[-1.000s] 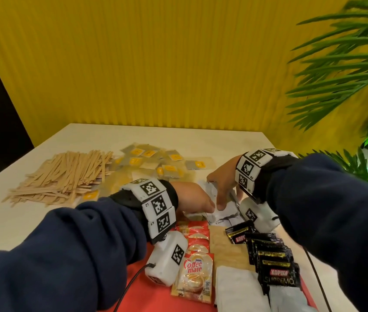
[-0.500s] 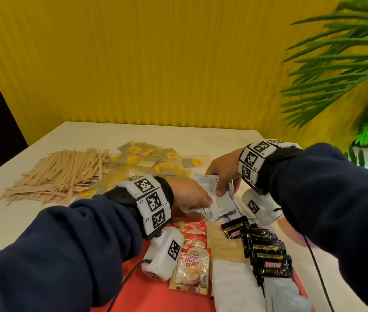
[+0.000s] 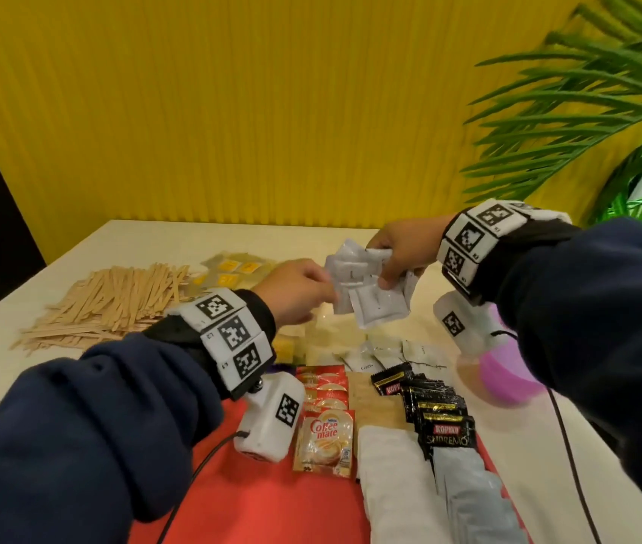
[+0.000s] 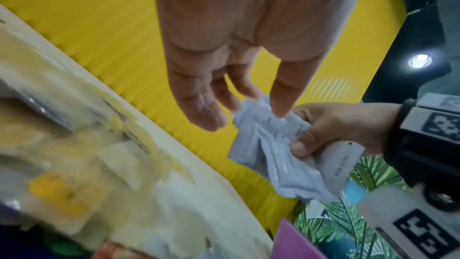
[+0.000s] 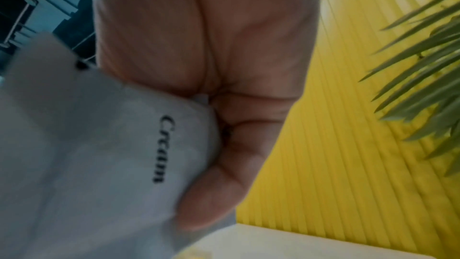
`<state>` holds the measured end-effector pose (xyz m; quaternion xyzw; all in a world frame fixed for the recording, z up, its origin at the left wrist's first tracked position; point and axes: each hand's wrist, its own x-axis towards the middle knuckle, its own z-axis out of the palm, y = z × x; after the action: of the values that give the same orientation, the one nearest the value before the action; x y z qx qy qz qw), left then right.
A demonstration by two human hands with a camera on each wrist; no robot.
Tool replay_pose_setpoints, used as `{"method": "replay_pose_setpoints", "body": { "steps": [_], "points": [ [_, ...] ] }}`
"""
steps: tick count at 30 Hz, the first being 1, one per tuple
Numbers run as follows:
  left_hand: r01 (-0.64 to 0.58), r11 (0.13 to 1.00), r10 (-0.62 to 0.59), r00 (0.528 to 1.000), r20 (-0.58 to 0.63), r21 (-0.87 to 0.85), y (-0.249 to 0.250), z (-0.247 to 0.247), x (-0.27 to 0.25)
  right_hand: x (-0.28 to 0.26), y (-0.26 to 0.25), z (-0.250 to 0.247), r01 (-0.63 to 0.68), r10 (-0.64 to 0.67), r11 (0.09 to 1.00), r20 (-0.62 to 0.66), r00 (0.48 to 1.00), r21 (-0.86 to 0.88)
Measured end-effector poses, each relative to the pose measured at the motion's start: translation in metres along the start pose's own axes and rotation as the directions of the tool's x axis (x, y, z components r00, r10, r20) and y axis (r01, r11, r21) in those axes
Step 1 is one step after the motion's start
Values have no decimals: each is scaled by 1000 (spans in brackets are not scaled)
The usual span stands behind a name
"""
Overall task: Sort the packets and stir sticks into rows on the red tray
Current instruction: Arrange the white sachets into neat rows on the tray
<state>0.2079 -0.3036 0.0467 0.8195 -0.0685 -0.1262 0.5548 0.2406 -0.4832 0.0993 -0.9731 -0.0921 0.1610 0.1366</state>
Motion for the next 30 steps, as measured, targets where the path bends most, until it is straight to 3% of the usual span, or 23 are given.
{"method": "replay_pose_setpoints", "body": {
  "steps": [3,6,8,11,15,18,21,23,25,28,30],
  "points": [
    [16,995,-20,999,-37,-103,-1,-16,-13,-19,-21,-3,54,-54,989,-2,999,135],
    [8,992,9,991,135,-125,-5,-30,-34,-33,-53,11,78,-94,965,54,994,249],
    [-42,995,62,975,216,-96,-11,-40,-51,-40,-76,28,45,-92,953,144,985,299],
    [-6,998,18,983,184,-67,-31,-60,-72,-41,-109,61,-58,-26,941,244,969,332],
    [145,982,-165,971,174,124,-58,-88,-95,-39,-147,109,-186,67,916,321,945,356],
    [227,916,-271,958,91,331,-75,-103,-104,-40,-171,136,-283,135,882,373,918,378],
    [258,837,-345,933,100,483,-84,-110,-111,-42,-190,152,-250,130,909,343,930,333],
    [246,778,-359,929,88,578,-83,-111,-114,-40,-198,156,-186,104,935,266,958,301],
    [263,731,-379,924,55,629,-80,-112,-116,-37,-203,160,-208,120,932,289,950,297],
    [261,661,-340,940,-29,703,-79,-117,-116,-37,-198,156,-319,155,832,362,919,454],
    [236,627,-312,949,-38,743,-75,-119,-115,-40,-183,144,-238,131,856,253,959,459]
  ]
}}
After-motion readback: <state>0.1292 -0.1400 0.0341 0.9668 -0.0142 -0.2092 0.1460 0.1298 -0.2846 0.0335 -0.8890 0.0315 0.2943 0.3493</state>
